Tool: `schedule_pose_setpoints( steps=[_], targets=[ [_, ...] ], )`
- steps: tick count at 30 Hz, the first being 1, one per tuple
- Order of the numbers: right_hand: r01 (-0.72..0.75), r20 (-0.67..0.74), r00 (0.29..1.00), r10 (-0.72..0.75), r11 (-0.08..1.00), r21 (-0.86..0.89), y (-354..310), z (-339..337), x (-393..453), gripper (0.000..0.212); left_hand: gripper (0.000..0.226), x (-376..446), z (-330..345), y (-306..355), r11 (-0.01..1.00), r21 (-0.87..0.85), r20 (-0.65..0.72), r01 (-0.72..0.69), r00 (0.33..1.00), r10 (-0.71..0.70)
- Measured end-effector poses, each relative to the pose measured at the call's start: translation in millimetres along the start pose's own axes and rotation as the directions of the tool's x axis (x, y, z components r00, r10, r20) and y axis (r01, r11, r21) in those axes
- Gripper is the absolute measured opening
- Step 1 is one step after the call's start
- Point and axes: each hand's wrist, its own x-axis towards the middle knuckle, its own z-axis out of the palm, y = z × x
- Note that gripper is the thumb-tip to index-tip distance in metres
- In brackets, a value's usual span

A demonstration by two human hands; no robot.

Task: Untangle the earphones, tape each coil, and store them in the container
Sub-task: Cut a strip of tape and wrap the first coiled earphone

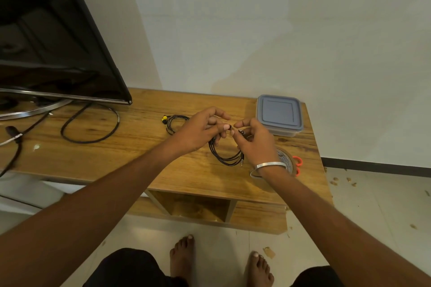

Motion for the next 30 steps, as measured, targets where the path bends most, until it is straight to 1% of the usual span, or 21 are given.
schedule_pose_setpoints(
  steps=[4, 9, 11, 15, 17, 21, 25, 30],
  targets=[
    [0.057, 0.012, 0.998, -0.056, 0.992, -0.108, 1, -2, 0, 0.012, 0.018, -2, -1, 3, 1.000, 0.004, 0.017, -0.023, 1.000, 0.023],
    [0.104, 0.030, 0.994, -0.101, 0.986, -0.131, 1, -3, 1, 0.008, 0.013, -4, -1, 7, 0.999, 0.002, 0.025, -0.043, 0.999, 0.043],
    [0.118, 0.032, 0.993, -0.115, 0.982, -0.145, 0, -2, 2, 0.009, 0.016, -4, -2, 8, 0.999, 0.006, 0.026, -0.034, 0.999, 0.033],
    [0.134, 0.067, 0.990, -0.125, 0.977, -0.167, 0, -2, 4, 0.011, 0.027, -7, -4, 9, 0.996, 0.079, 0.045, -0.040, 0.998, 0.037],
    [0.135, 0.084, 0.989, -0.122, 0.976, -0.171, 1, -1, 4, 0.013, 0.022, -7, -4, 7, 0.993, 0.107, 0.024, -0.041, 0.999, 0.039],
    [0.111, 0.120, 0.989, -0.091, 0.979, -0.174, 2, 0, 8, 0.017, 0.010, -6, -5, 3, 0.994, 0.107, -0.027, 0.004, 1.000, -0.001],
    [0.076, 0.183, 0.982, -0.035, 0.972, -0.222, 3, 6, 17, 0.014, 0.002, -3, -1, -4, 0.988, 0.139, -0.082, 0.063, 0.995, -0.052],
    [-0.002, 0.216, 0.974, 0.073, 0.951, -0.309, 3, 13, 38, 0.021, 0.010, 8, 1, -25, 0.969, 0.175, -0.133, 0.174, 0.979, -0.152]
  ],
)
